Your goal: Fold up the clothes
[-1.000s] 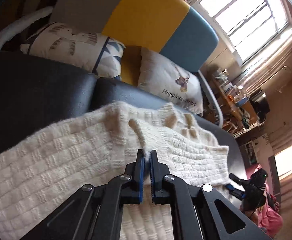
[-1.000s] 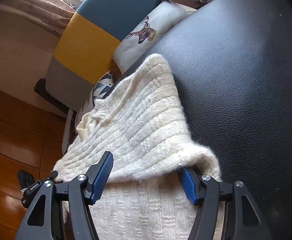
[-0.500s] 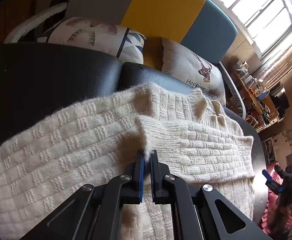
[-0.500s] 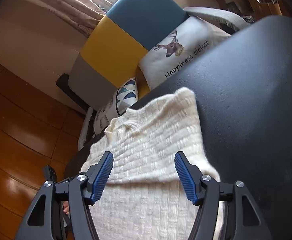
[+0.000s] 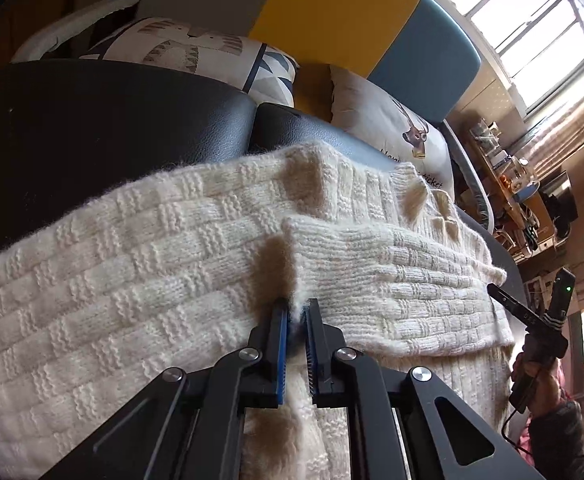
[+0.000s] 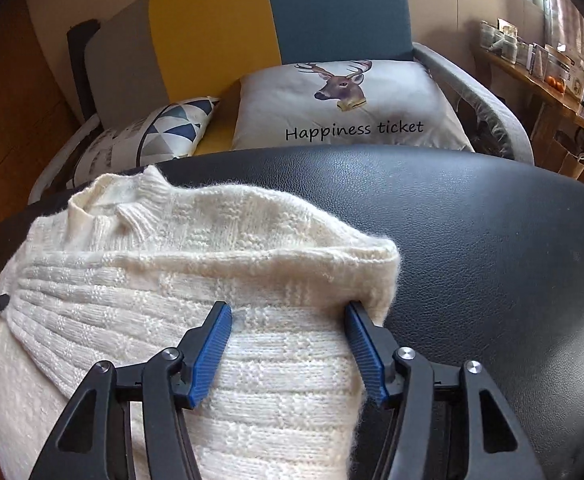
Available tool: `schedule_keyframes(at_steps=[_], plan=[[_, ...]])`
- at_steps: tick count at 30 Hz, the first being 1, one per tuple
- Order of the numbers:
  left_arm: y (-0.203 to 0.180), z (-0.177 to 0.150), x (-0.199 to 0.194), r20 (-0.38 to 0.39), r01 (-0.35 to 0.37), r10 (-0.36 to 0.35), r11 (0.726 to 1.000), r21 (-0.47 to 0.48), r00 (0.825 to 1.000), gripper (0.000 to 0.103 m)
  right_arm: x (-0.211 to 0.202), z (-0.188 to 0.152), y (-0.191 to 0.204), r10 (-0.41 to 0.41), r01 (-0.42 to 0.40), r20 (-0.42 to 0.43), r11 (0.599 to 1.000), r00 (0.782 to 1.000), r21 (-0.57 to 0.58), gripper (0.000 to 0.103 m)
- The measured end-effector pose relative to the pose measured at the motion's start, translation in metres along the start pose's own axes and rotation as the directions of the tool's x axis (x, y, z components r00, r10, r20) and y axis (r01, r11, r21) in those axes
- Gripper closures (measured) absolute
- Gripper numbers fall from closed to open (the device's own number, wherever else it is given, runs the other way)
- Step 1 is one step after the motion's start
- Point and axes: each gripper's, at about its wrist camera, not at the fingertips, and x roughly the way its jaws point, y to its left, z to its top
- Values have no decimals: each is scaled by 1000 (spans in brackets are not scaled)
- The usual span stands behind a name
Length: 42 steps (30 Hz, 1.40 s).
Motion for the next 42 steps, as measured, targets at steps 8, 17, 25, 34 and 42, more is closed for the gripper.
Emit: schedule_keyframes(at_steps=[8,17,25,34,42], plan=[[-20,-6,-48,125,2,-3,1000,8,992,92,-40,-12,-4,92,-92,-1,995,996,24,43],[-39,-43,0,-22,-33,35,996,77,999,85,-44,-67,20,-6,2,-68,998,998,-64,42],[9,-61,-69,131,175,-150,963,-207,980,68,-89,-80,43,148,-149,27,986,989,69,42],[204,-157,-231,382,165,135,737,-655,914,58,-99,-157,142,363,-365,-56,930,930,-38,42],[306,-193,-253,353,178,261,518,-837,898,58,-94,-165,184,319,-331,-101,932,942,-146,42]])
